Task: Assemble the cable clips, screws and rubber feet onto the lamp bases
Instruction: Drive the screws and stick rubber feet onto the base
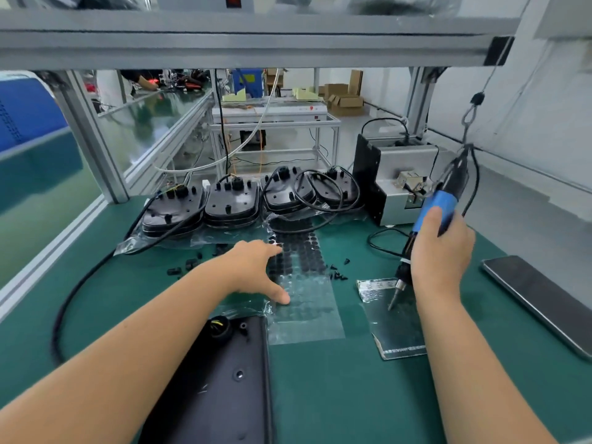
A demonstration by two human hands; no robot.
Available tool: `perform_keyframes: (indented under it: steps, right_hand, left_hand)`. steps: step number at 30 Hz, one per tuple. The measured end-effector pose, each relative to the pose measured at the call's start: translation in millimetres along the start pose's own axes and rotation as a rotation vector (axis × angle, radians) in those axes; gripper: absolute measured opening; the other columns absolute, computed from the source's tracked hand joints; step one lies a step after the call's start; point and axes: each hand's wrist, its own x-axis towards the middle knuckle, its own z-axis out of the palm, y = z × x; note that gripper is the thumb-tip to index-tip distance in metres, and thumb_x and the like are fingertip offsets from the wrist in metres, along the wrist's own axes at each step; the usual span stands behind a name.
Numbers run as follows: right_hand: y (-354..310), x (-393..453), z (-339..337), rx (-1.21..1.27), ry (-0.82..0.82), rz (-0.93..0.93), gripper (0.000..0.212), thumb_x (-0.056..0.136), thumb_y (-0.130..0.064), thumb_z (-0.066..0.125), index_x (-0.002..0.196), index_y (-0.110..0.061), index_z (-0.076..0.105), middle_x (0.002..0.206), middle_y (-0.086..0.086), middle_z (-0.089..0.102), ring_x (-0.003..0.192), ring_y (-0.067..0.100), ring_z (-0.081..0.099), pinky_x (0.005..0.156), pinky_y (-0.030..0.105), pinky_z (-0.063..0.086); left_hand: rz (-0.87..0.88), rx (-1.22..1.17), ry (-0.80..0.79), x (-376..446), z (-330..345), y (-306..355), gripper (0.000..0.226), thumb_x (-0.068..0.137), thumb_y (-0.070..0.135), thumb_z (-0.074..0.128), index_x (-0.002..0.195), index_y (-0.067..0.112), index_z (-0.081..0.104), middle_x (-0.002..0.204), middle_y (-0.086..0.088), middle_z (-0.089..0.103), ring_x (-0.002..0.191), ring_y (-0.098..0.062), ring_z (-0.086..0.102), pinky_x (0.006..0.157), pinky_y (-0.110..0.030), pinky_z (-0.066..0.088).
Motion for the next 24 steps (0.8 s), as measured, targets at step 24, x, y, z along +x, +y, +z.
perform_keyframes:
  steps: [24]
  right_hand:
    - [-18.0, -66.9, 97.1, -0.721, -1.044, -0.683, 0.047, 0.091, -0.048, 0.059, 0.135, -0.031, 0.054, 0.128, 0.000, 0.053, 0.122, 0.026, 0.045, 0.093, 0.043, 0.039]
  left_hand:
    - [-0.196, -0.664, 0.174, 7.8, 10.9, -3.4, 0.062, 0.068, 0.011, 0.085, 0.122, 0.011, 0.054, 0.107, -0.012, 0.067, 0.096, -0.028, 0.065, 0.091, -0.041, 0.053]
